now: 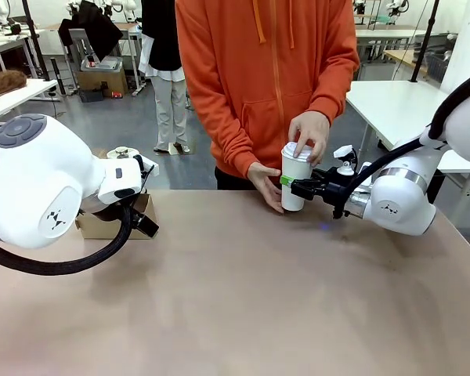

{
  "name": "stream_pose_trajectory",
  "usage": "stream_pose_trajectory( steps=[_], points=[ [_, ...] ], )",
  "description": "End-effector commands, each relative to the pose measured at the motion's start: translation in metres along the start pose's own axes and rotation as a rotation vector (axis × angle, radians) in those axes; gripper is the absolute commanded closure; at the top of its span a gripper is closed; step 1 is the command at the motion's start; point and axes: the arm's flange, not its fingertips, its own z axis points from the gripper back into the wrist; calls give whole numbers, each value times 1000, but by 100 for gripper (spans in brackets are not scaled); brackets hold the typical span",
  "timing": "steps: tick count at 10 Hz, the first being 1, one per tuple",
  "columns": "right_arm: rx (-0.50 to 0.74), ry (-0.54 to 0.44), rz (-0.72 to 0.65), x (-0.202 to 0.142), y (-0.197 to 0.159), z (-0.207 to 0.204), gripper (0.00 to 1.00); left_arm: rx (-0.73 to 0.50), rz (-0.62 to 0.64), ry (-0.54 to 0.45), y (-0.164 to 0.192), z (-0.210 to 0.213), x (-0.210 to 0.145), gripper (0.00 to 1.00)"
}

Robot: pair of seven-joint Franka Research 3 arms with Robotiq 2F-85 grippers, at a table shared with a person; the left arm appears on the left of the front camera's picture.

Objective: Pour a drink into a cup and package it in a carrier.
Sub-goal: When a person places the Paper Cup Lid on the 600 ml Paper Cup , lift the 600 ml Paper Cup.

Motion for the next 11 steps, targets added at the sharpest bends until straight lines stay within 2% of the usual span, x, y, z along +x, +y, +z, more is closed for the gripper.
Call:
stream_pose_trajectory(
  steps=[1, 11],
  points=[
    [3, -7, 3, 4, 1, -1, 20, -1, 0, -1, 0, 0, 0, 0],
    [3, -7, 3, 4, 1, -1, 20, -1, 0, -1, 0, 0, 0, 0]
  ],
)
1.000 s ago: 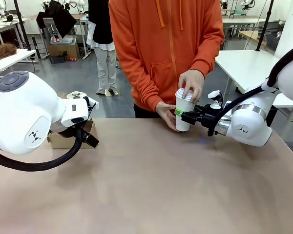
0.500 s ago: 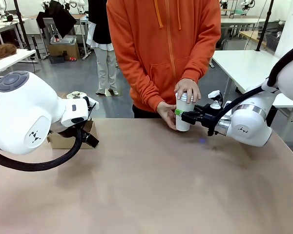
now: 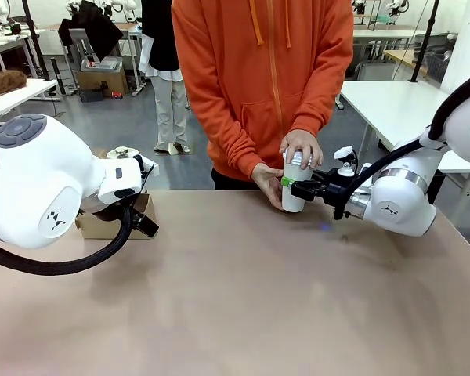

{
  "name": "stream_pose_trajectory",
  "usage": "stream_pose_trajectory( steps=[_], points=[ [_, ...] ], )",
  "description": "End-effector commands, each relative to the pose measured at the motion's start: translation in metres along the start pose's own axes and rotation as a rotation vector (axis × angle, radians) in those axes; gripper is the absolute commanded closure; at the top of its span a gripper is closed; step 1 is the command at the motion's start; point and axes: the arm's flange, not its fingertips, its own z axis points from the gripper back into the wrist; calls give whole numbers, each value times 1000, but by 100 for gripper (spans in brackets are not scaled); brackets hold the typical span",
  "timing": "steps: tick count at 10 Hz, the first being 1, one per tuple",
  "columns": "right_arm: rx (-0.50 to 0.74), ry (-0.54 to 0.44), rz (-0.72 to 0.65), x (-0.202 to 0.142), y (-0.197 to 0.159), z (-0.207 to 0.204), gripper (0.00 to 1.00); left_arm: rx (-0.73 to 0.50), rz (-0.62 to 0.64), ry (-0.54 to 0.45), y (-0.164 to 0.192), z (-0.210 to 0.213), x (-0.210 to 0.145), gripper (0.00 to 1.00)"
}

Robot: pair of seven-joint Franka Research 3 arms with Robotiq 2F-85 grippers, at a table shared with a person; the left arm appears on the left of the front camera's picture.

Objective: Pour a drink into a cup and package it in a carrier.
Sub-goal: When a person places the Paper Cup Lid on the 600 ml Paper Cup , lift the 600 ml Paper Cup.

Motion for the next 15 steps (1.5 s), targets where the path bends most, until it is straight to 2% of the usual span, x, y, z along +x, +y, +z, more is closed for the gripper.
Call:
stream_pose_trajectory(
  steps=[1, 15],
  points=[
    [7, -14, 7, 7, 2, -2, 20, -1, 0, -1, 0, 0, 0, 0],
    [7, -14, 7, 7, 2, -2, 20, -1, 0, -1, 0, 0, 0, 0]
  ],
)
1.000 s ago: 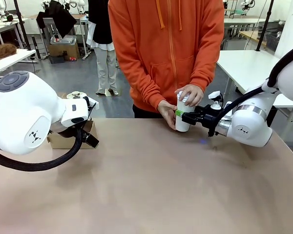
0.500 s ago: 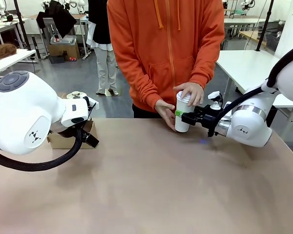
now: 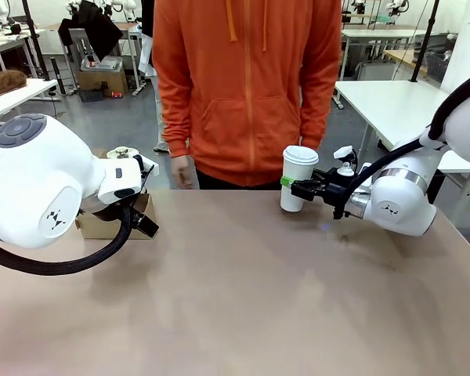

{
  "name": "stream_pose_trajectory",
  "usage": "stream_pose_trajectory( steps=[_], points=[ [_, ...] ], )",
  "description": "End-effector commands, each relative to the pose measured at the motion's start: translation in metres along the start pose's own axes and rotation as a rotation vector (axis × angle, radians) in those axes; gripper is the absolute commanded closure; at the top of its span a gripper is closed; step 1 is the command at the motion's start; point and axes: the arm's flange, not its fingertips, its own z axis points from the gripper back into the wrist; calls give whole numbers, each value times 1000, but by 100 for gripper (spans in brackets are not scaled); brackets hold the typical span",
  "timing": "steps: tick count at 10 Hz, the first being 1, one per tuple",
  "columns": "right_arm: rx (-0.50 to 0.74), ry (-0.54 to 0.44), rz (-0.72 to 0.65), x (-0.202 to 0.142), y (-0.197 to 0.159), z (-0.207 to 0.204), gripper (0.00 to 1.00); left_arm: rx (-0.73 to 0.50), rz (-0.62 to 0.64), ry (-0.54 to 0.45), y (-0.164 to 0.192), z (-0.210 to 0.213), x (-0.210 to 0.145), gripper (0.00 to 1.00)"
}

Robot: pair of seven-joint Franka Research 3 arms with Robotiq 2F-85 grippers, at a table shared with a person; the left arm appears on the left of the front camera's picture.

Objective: Pour a drink into a cup and package it in a carrier.
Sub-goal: When a person places the Paper Cup Lid on the 600 ml Paper Cup , lift the 600 ml Paper Cup.

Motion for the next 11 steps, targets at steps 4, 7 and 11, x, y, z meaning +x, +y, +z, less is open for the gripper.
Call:
stream_pose_trajectory(
  steps=[4, 7, 11],
  points=[
    [3, -12, 4, 6, 2, -1, 20, -1, 0, -1, 0, 0, 0, 0],
    [3, -12, 4, 6, 2, -1, 20, -1, 0, -1, 0, 0, 0, 0],
    [71, 23, 36, 112, 17, 26, 20, -1, 0, -1, 0, 0, 0, 0]
  ],
)
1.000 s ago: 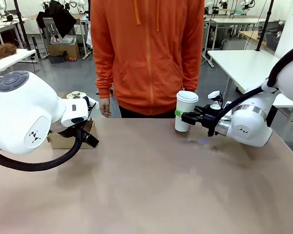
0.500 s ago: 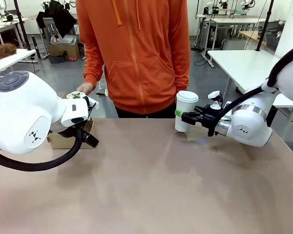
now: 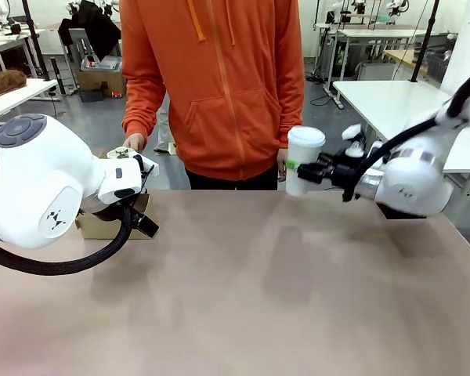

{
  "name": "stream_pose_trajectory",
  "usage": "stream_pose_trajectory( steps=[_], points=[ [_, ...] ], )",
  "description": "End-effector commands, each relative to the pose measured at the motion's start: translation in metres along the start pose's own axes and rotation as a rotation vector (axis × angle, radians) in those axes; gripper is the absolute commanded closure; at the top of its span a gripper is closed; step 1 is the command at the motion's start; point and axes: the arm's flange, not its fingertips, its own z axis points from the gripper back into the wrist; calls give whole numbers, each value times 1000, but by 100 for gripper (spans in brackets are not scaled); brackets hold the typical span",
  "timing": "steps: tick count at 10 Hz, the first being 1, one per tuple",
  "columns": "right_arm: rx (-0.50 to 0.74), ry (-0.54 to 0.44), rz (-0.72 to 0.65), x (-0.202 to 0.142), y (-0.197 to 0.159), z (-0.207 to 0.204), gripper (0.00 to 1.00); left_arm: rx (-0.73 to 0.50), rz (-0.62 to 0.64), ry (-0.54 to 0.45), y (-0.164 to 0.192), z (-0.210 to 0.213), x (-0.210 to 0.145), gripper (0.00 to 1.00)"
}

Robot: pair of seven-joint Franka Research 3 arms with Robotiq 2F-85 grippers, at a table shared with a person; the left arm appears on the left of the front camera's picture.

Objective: Pour a drink into a cup and package it in a carrier.
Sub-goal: When a person places the Paper Cup Lid on the 600 ml Paper Cup , lift the 600 ml Paper Cup, then position the Cup Carrier in the center of the table.

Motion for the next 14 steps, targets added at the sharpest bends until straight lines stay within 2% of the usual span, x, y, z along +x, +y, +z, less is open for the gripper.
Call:
stream_pose_trajectory(
  steps=[1, 3, 5, 7, 8, 14],
  points=[
    [54, 29, -26, 77, 13, 19, 20, -1, 0, -1, 0, 0, 0, 0],
    [68, 40, -9, 132, 37, 27, 20, -1, 0, -1, 0, 0, 0, 0],
    [71, 29, -24, 157, 50, 33, 20, -1, 0, -1, 0, 0, 0, 0],
    [67, 45, -47, 159, 55, 35, 20, -1, 0, -1, 0, 0, 0, 0],
    [75, 7, 4, 165, 52, 31, 20, -1, 0, -1, 0, 0, 0, 0],
    [75, 7, 4, 165, 52, 31, 20, -1, 0, -1, 0, 0, 0, 0]
  ],
)
